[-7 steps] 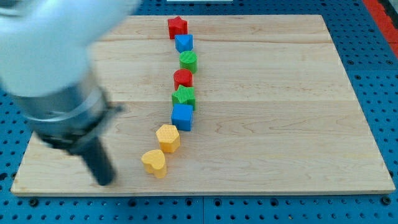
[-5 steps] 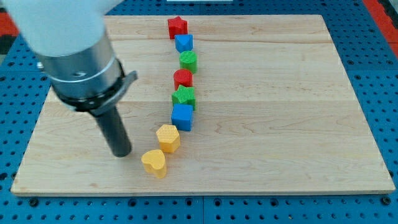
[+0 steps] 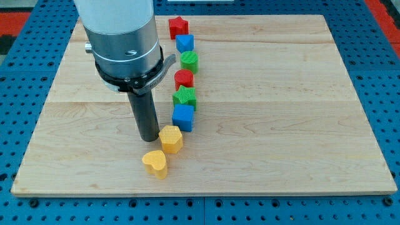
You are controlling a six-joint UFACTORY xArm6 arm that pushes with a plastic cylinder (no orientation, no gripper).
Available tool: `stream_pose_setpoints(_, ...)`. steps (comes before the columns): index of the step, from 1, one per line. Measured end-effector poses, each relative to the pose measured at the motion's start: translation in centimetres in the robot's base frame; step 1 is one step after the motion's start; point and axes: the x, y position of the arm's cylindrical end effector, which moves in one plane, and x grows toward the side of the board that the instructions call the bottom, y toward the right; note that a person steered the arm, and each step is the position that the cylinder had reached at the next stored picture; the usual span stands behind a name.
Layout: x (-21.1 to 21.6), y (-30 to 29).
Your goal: Adjust yellow blocks and red star to form a vertical line
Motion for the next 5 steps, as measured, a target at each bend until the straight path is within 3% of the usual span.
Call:
stream_pose_setpoints(3, 0.0, 2.1)
stream_pose_setpoints(5, 0.2, -2.9)
